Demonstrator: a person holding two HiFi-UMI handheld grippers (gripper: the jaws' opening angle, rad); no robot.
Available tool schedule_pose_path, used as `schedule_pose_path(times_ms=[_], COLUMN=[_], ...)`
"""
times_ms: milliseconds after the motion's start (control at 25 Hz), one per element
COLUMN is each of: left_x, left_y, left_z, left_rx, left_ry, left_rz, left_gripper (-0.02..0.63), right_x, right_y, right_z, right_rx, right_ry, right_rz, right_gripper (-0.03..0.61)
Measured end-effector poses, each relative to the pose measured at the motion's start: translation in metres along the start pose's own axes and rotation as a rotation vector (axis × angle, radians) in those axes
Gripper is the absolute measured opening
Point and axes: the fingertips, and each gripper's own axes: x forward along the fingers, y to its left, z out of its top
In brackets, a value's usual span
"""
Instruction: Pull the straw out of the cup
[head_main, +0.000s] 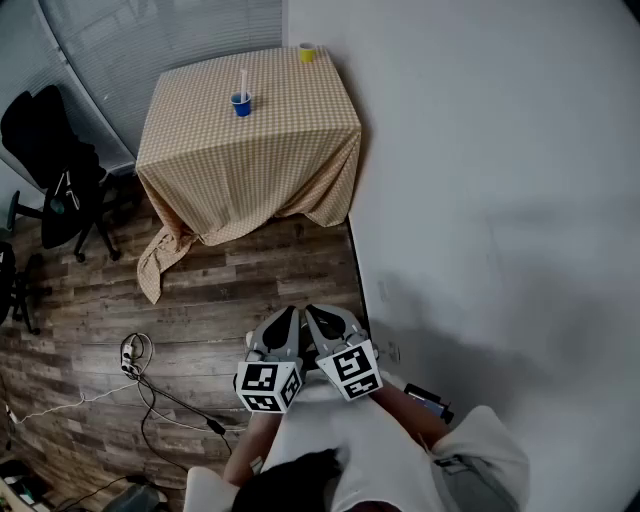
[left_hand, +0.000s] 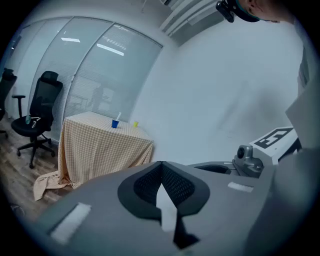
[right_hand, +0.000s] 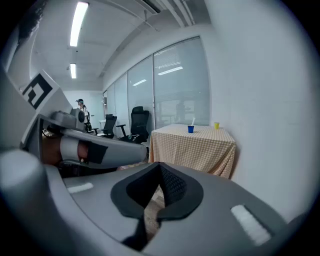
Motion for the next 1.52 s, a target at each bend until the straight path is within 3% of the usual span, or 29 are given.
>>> schedule_pose_path(times_ms=[320,520,880,1120,1520], left_x=[0.004,0.004,0.007,0.018,0.046], left_y=[0.008,0.006,0.006,0.014,0.024], left_z=[0.005,-0.003,-0.008,-0.002,0.007], left_rx=[0.004,0.005,-0.031,-0.02,-0.02], left_ry=[0.008,0.023,0.049,0.039,0.047], left_rz=[0.005,0.006,-0.029,-0.048,-0.073], left_gripper=[0.012,0.012,0.012,0.014,0.014], right_x=[0.009,0.006,0.004,0.011,0.032], right_y=[-0.006,0.003,-0.004,-0.019,-0.03], right_z=[0.003,0.001,0.008,0.013,0.023], right_rx=[0.031,0.09,0.224,0.221,0.21], right_ry=[-0.006,-0.046,-0.104,-0.124,-0.113], right_rz=[-0.006,0.087,0.167,0.077,0.095], right_gripper=[0.003,0.006,0.006,0.006,0.006])
